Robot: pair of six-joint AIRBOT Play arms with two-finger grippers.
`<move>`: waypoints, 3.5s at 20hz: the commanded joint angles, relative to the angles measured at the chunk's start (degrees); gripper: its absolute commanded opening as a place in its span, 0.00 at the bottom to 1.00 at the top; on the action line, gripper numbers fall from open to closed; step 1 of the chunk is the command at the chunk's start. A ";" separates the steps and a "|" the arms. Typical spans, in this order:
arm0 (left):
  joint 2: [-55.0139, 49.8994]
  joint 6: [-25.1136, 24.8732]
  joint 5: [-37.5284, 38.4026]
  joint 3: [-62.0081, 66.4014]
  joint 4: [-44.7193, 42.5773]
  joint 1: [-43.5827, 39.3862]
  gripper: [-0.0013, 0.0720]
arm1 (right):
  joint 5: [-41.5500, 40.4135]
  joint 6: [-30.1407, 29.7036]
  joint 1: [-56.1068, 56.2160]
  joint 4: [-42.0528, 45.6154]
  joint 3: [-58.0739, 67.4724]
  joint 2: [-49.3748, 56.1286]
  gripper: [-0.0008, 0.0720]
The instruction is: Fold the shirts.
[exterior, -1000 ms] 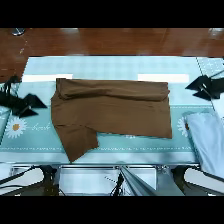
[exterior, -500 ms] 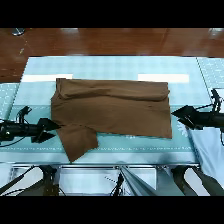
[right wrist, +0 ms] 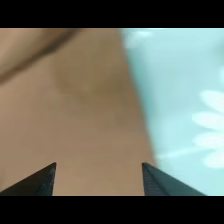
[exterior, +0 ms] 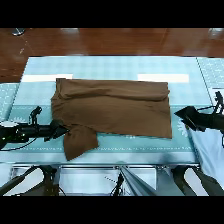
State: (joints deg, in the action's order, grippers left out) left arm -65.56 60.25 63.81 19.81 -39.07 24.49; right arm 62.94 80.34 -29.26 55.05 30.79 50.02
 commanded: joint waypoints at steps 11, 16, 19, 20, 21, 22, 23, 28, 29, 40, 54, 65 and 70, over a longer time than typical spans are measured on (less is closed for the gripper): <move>0.15 -0.44 -0.20 1.16 1.62 -1.20 0.05 | 8.72 4.22 0.09 8.26 -7.80 1.33 0.86; 0.15 -0.46 -0.20 1.16 1.64 -1.44 0.05 | 2.14 -2.71 0.09 -4.94 -7.80 9.22 0.86; 0.15 -0.61 -0.42 1.16 1.73 -1.44 0.05 | -0.79 -5.03 0.26 -10.51 -7.80 12.52 0.86; 0.15 -0.61 -0.39 1.16 1.84 -1.42 0.05 | -0.94 -5.44 1.18 -10.45 -7.69 13.55 0.86; 0.15 -0.59 -0.39 1.16 1.88 -1.42 0.05 | -0.92 -5.70 2.49 -10.56 -7.50 14.29 0.81; 0.15 -0.59 -0.37 1.20 2.16 -1.42 0.05 | -0.68 -6.71 4.24 -10.82 -6.86 14.64 0.52; 0.15 -0.59 -0.22 1.70 2.27 -1.42 0.05 | -0.09 -9.62 6.08 -11.34 -5.68 14.62 0.11; 0.00 0.00 2.67 12.35 4.63 -1.44 0.05 | -0.07 -8.24 8.72 -8.48 7.63 15.17 0.05; -0.59 1.60 2.16 15.06 5.57 -1.46 0.05 | -0.22 -7.26 8.72 -7.98 10.80 16.55 0.05; -32.09 12.63 -0.17 57.20 5.64 -11.96 0.05 | -1.49 -2.91 13.40 -9.68 43.82 43.50 0.05; -37.33 20.37 20.09 69.72 -21.27 -2.69 0.98 | 7.61 -5.75 2.97 -11.10 54.97 51.56 0.87; -6.38 8.74 -12.15 33.48 -6.84 -5.09 0.98 | 9.53 -6.64 7.48 -10.38 48.96 55.98 0.88; -5.01 8.72 -11.76 33.53 -2.86 -12.52 0.98 | 10.93 -6.25 11.85 -10.19 48.96 57.92 0.86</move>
State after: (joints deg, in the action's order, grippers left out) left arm -72.01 69.76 53.36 54.50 -45.39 15.64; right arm 73.58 73.93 -19.94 43.77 79.88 106.87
